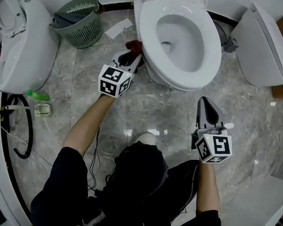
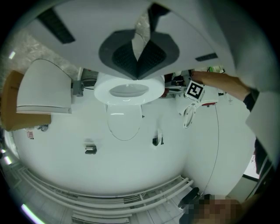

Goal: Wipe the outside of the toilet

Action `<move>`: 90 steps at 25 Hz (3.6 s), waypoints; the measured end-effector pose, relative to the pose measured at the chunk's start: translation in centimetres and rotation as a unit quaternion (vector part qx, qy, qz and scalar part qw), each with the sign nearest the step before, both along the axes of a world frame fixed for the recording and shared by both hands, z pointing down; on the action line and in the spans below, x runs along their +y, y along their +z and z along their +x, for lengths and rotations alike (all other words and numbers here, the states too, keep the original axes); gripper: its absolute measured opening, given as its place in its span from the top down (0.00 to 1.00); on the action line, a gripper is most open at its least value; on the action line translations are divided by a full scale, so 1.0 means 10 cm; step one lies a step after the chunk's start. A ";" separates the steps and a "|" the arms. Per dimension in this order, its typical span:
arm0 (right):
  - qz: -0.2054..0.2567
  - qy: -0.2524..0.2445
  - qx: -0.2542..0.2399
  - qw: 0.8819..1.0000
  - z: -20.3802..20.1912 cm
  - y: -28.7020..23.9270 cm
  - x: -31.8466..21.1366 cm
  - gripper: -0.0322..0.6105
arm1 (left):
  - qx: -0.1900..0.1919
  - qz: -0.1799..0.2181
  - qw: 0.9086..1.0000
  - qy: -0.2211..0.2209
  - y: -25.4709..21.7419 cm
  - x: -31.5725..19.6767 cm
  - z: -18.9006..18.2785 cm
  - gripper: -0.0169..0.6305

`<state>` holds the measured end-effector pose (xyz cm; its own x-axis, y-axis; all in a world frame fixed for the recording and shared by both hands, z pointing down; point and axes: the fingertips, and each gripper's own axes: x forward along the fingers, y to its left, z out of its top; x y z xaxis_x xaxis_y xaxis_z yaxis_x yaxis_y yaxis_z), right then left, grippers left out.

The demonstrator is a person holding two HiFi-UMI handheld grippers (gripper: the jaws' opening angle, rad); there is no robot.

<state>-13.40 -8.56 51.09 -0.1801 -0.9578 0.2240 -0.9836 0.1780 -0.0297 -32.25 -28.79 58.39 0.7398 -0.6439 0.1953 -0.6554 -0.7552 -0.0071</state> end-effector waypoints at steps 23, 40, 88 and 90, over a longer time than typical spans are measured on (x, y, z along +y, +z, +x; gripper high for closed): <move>-0.012 0.053 -0.026 0.998 0.21 0.29 0.33 0.94 | 0.031 -0.002 0.998 0.062 -0.10 1.30 0.61 0.87; -0.034 0.030 -0.010 0.999 0.13 0.40 0.27 0.94 | 0.027 0.017 0.999 0.004 -0.17 0.46 -0.24 0.87; -0.052 0.051 -0.031 0.997 0.43 0.82 0.79 0.94 | 0.007 0.003 1.000 -0.028 0.30 0.40 0.19 0.88; -0.045 0.053 -0.033 0.997 0.46 0.77 0.81 0.94 | 0.018 -0.001 0.999 -0.031 0.26 0.58 0.25 0.88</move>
<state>-8.82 -0.50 58.83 -0.0959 -0.9486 0.3016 -0.9921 0.0665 -0.1062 -29.80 -23.01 61.03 0.7048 -0.6885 0.1709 -0.7010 -0.7128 0.0196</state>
